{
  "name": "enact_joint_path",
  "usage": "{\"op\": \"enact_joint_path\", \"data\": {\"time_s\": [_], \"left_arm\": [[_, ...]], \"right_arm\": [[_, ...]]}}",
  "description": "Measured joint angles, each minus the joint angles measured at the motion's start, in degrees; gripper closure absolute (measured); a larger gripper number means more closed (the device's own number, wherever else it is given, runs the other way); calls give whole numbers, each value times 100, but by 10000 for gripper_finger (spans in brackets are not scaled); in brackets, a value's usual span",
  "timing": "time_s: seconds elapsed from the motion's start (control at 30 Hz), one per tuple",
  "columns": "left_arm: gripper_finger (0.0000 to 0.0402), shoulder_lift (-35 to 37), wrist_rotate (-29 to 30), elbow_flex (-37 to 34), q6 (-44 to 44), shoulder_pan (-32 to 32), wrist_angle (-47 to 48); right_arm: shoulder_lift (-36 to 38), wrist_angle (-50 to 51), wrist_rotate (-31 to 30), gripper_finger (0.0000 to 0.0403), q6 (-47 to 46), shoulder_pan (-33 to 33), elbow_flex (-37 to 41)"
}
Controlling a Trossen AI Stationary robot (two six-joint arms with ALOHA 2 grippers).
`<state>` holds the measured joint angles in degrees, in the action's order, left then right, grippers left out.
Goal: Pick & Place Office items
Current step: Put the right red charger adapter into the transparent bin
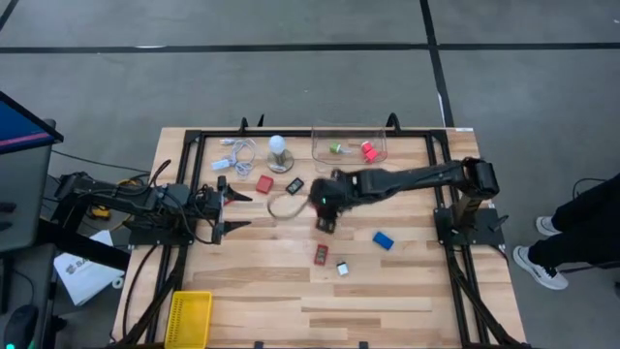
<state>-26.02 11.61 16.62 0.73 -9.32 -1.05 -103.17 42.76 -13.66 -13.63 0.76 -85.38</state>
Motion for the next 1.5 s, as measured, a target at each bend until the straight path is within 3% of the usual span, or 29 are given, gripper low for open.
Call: {"op": "enact_joint_path", "data": {"time_s": [0.13,0.4,0.6,0.83,1.23,1.5], "left_arm": [[92,0,-202,0,18,0,-62],[92,0,-203,0,-21,0,-49],[92,0,-203,0,-44,0,-47],[92,0,-203,0,-181,0,-45],[92,0,-196,0,-187,2,-54],[92,-6,-146,2,-182,-6,-66]], "right_arm": [[2,-337,-312,203,-183,-262,-498],[6,-321,-289,203,-948,-1204,-1110],[10,-65,217,203,-1656,-2308,-1141],[-16,634,192,203,-2005,-3350,-1070],[-380,947,328,203,-2578,-3696,-350],[-1251,958,614,203,-2717,-3820,-493]]}}
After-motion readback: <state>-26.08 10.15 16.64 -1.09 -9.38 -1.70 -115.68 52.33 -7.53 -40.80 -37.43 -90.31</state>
